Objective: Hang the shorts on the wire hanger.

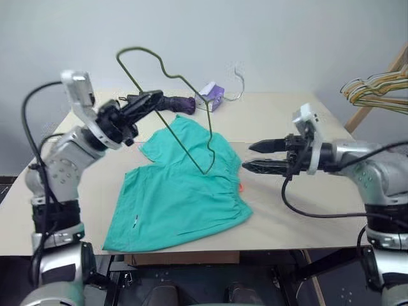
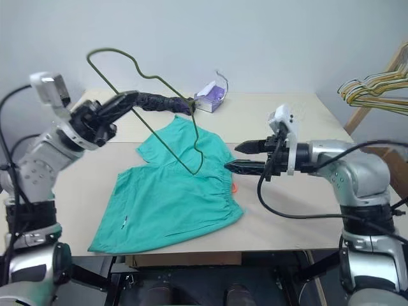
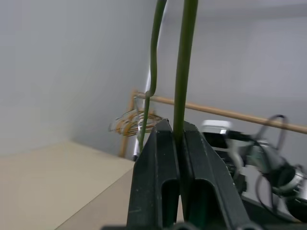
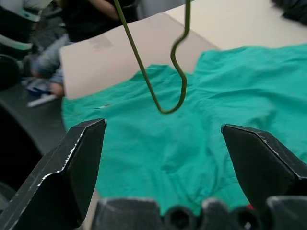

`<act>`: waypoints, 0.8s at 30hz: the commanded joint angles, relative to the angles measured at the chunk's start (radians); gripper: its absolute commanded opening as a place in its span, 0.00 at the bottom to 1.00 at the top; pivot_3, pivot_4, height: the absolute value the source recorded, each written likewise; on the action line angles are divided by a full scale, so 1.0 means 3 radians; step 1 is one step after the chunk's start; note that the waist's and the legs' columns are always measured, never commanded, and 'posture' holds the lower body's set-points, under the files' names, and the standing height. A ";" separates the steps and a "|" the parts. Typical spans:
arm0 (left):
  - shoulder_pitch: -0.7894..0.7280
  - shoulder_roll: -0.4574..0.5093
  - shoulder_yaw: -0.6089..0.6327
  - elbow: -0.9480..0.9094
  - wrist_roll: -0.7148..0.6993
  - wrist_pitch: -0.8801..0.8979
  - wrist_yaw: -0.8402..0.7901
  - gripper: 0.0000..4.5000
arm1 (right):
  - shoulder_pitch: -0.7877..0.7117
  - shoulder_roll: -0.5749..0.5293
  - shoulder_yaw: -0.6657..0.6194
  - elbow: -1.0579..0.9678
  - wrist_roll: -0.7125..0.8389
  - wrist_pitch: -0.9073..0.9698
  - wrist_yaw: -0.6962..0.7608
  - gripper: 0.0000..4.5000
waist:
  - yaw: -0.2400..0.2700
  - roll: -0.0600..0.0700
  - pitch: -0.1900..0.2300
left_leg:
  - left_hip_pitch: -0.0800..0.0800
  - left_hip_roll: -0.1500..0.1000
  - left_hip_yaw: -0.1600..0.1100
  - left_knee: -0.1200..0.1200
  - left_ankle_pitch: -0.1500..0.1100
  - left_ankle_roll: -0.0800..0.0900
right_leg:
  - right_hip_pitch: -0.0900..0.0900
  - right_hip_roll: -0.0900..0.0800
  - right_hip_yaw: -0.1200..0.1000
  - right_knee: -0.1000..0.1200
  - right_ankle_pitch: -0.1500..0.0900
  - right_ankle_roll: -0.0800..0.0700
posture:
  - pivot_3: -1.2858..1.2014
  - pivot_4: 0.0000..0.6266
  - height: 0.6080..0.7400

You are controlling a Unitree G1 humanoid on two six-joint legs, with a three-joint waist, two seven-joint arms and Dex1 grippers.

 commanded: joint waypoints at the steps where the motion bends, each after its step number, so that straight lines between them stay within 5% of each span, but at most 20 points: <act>1: -0.0213 0.0123 0.0053 0.0181 -0.0128 0.0023 -0.0541 0.00 | -0.0189 0.0133 0.0238 0.0203 0.0045 0.0055 0.0231 0.99 | -0.0026 0.0000 0.0000 | -0.0001 0.0000 0.0001 0.0000 0.0000 0.0000 | 0.0000 0.0000 0.0001 0.0000 0.0000 0.0001 | 0.55 0.00 1.00; 12: -0.0404 0.0103 0.0099 0.0360 -0.0210 0.0160 -0.0871 0.00 | -0.0352 0.0658 0.0428 0.0338 0.0048 -0.0068 0.0268 0.99 | -0.0031 0.0001 0.0000 | -0.0007 0.0001 0.0000 0.0001 0.0000 0.0000 | -0.0006 0.0000 0.0000 0.0004 -0.0001 0.0002 | 0.55 0.00 1.00; 24: -0.0341 -0.0047 0.0189 0.0315 -0.0297 0.0169 -0.0754 0.00 | -0.0460 0.0807 0.0434 0.0301 0.0043 -0.0080 0.0270 0.99 | -0.0033 0.0001 0.0000 | -0.0007 0.0001 0.0000 0.0002 0.0000 0.0000 | -0.0007 0.0000 0.0000 0.0006 -0.0001 0.0002 | 0.55 0.00 1.00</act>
